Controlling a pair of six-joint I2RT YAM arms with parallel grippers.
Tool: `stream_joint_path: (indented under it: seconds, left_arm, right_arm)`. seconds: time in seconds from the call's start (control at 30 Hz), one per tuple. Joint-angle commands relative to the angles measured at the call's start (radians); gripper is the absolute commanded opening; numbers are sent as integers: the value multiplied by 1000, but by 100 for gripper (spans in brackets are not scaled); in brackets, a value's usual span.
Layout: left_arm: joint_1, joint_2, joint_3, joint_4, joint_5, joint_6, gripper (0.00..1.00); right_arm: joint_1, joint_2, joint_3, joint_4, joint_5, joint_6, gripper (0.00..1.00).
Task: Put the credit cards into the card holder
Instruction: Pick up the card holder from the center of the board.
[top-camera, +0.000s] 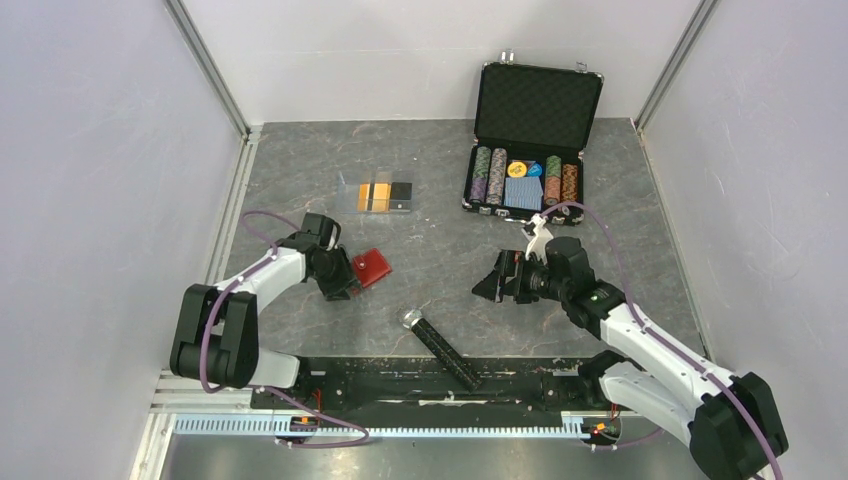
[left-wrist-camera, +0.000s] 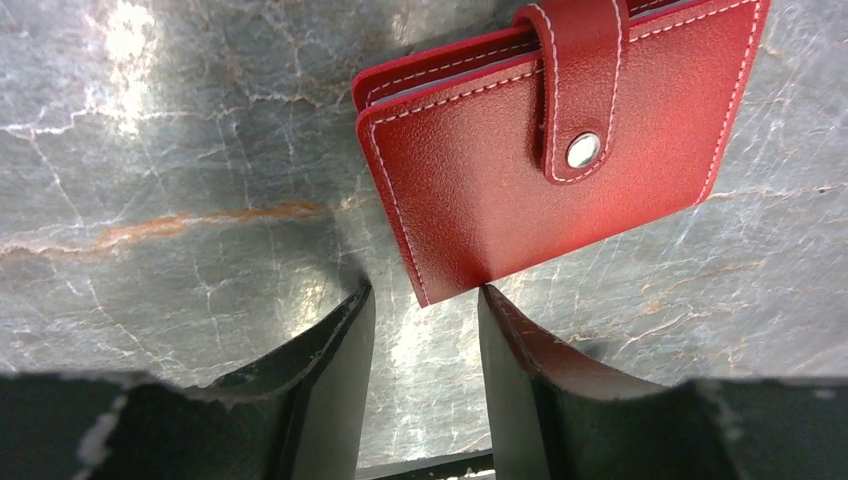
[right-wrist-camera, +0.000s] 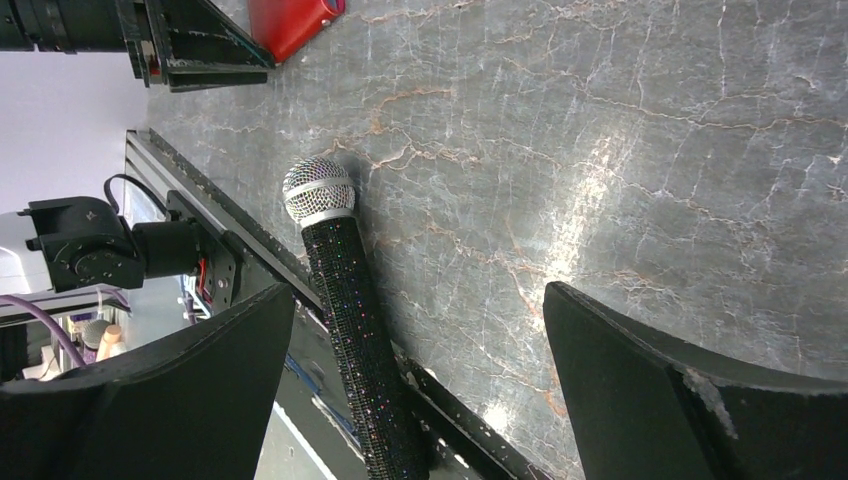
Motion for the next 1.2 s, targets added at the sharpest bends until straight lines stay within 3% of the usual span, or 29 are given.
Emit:
stream_joint_path:
  seconds: [0.0,0.33,0.63,0.77,0.93,1.17]
  left_arm:
    - [2,11,-9,96,-69,-54,52]
    - [15,-153,-48,147,-84,-80,60]
    - [27,-23,-48,223,-17,-61,54]
    - [28,20,-57,275,8,-70,42]
    - [27,-5,-62,287,24,-71,2]
    - [25,-149,-86,335,156,-89,2]
  right_arm:
    - [11,14,10,13,16,-22,98]
    - [20,30,20,8,22,-32,98]
    - [32,45,16,14,31,-31,98]
    - [35,49,14,13,36,-33,98]
    - [38,60,10,17,39,-38,98]
    - [38,81,22,53,11,-22,98]
